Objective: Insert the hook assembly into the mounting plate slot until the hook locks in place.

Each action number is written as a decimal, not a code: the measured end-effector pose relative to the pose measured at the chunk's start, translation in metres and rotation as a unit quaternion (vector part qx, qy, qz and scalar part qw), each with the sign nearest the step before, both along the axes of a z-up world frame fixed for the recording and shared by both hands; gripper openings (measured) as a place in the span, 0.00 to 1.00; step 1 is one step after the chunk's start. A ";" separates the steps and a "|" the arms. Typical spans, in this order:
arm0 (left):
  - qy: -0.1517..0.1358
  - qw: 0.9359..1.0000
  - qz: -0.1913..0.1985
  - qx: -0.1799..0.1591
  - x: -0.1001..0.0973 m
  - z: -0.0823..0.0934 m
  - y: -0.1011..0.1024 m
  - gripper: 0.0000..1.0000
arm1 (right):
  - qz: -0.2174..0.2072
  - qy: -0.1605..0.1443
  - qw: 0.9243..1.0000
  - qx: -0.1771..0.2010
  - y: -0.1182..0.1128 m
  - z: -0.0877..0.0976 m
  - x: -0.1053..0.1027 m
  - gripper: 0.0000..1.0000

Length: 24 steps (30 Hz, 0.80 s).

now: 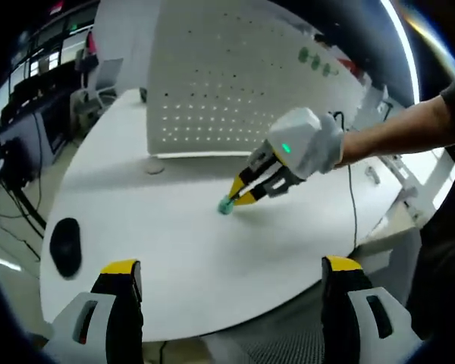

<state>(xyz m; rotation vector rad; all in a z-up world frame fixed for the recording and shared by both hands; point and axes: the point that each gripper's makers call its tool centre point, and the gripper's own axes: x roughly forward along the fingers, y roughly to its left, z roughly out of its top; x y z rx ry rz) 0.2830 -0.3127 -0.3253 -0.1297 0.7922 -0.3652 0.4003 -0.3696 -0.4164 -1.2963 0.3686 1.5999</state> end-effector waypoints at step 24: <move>-0.028 1.000 -0.002 0.004 0.014 0.017 0.000 1.00 | -0.176 0.088 0.978 0.071 0.001 0.021 0.022 0.00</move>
